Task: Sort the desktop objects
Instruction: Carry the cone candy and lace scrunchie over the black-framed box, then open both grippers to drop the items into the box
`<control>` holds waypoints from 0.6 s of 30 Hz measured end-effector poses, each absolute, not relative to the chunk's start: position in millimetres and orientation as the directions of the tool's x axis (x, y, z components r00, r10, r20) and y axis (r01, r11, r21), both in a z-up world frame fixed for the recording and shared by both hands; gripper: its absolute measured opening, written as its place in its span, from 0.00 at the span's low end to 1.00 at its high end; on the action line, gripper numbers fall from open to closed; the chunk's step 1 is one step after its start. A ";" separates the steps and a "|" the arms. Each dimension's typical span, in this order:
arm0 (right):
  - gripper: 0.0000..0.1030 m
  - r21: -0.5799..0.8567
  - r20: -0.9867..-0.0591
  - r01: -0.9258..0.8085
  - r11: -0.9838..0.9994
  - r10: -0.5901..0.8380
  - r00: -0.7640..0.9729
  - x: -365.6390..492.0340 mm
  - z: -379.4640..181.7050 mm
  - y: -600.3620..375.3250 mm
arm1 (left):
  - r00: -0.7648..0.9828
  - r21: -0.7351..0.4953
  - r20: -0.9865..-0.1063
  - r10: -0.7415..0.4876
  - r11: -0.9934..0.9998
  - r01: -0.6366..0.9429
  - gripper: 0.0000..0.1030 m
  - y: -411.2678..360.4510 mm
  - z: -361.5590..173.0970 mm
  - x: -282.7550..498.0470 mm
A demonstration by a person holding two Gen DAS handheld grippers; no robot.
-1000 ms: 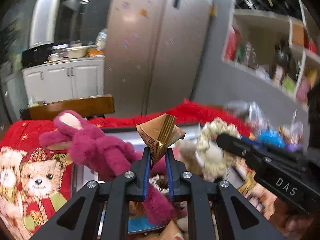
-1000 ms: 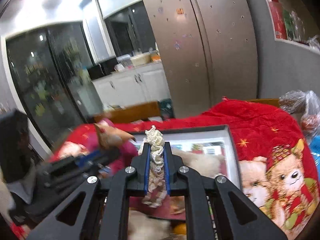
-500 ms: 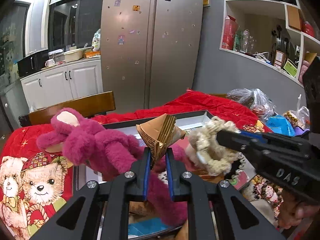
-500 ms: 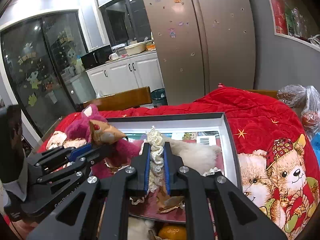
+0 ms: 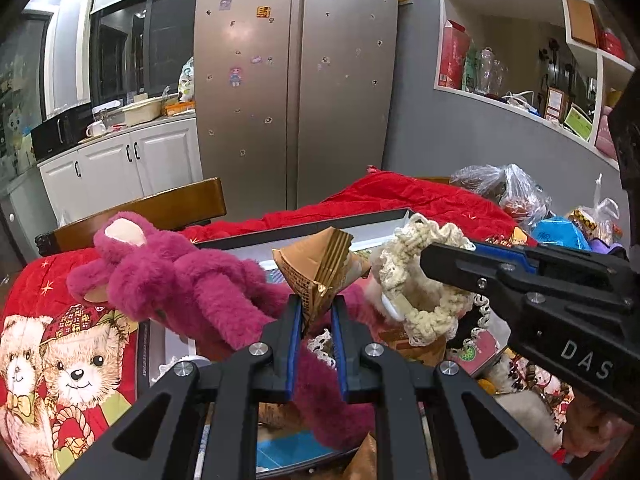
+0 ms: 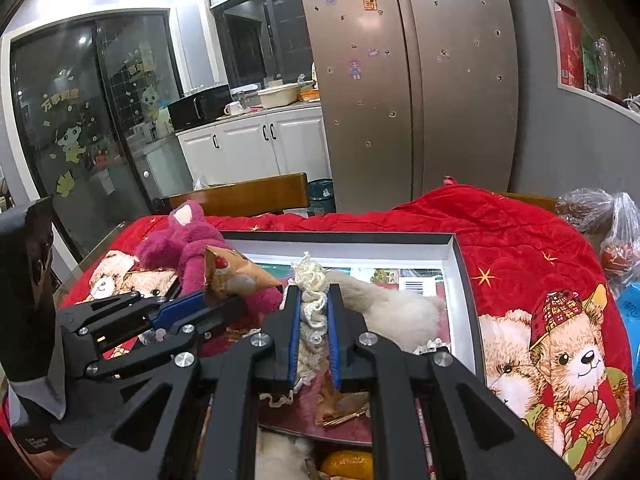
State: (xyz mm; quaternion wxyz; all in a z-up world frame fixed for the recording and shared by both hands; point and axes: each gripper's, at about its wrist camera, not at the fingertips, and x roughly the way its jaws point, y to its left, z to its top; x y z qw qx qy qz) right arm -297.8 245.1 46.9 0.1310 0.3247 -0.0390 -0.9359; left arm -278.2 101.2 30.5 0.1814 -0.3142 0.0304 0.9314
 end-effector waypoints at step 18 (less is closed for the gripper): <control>0.83 0.230 -0.504 0.247 -0.941 -0.333 -0.797 -290.0 64.9 253.9 | -0.763 -0.043 -0.573 0.300 -0.940 -0.337 1.00 105.6 36.7 -272.8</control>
